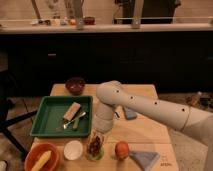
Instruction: Place grapes in plastic cup
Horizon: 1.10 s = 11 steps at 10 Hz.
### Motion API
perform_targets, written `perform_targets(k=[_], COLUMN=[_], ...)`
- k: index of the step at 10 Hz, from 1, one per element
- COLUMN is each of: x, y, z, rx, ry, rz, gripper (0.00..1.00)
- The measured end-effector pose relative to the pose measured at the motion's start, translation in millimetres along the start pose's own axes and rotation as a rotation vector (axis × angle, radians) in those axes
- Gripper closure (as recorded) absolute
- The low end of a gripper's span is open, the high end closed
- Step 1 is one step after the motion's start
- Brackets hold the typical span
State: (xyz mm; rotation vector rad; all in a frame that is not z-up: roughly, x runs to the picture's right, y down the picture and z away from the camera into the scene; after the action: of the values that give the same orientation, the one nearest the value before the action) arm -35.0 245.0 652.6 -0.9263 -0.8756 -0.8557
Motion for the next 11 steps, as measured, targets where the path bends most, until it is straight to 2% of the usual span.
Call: perform_targets(k=[2,3,11], x=[0.2,0.2,0.3], y=[0.2,0.2,0.4], z=[0.1,0.1,0.6], rx=[0.000,0.000,0.000], ry=[0.000,0.000,-0.002], rz=[0.001,0.001,0.001], gripper=[0.31,0.26,0.26])
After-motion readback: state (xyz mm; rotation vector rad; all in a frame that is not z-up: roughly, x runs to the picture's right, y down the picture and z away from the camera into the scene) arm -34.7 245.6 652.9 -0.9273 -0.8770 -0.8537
